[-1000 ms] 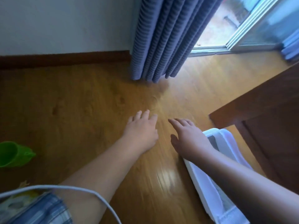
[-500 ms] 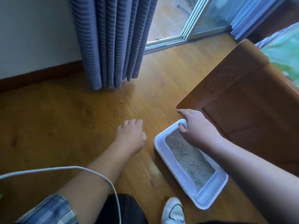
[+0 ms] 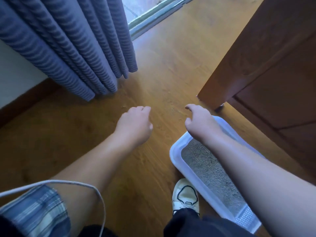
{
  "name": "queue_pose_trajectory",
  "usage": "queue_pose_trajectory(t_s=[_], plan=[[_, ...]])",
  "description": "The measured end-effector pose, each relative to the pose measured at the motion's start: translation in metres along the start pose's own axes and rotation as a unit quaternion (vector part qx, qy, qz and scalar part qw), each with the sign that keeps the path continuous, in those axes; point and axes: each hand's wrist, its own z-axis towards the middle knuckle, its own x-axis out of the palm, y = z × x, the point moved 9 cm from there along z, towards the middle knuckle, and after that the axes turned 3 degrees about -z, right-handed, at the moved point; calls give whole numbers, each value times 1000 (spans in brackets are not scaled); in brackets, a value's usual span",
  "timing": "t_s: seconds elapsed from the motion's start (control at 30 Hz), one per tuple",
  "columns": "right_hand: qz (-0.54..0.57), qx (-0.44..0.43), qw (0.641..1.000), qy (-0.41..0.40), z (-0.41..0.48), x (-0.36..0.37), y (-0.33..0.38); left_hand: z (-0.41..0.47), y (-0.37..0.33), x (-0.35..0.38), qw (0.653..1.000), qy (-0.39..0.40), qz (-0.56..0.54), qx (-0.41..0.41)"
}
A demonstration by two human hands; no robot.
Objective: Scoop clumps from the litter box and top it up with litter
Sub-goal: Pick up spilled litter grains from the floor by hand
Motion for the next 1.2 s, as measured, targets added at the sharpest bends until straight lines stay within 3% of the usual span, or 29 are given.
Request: queue_pose_trajectory(t_s=[0.2,0.4,0.6,0.7,0.8,0.87,1.2], plan=[[18,48,998,22,51,7,-23,53,5,11,997,50,55,16],[-65,2,994,84,135,71,-33,126,34,71,998,33,33,31],[-109,-40,983,141,179,136,-35,159,66,119,976,41,-196,-85],[-97,-32,986,132,182,144,-34,144,81,155,899,85,-397,-165],[-103,-41,988,104,187,148,-40,133,86,189,743,93,-604,-272],[-108,-54,988,95,189,150,-41,132,80,204,666,90,-670,-316],[-94,-92,990,49,193,157,-27,123,40,227,518,113,-760,-375]])
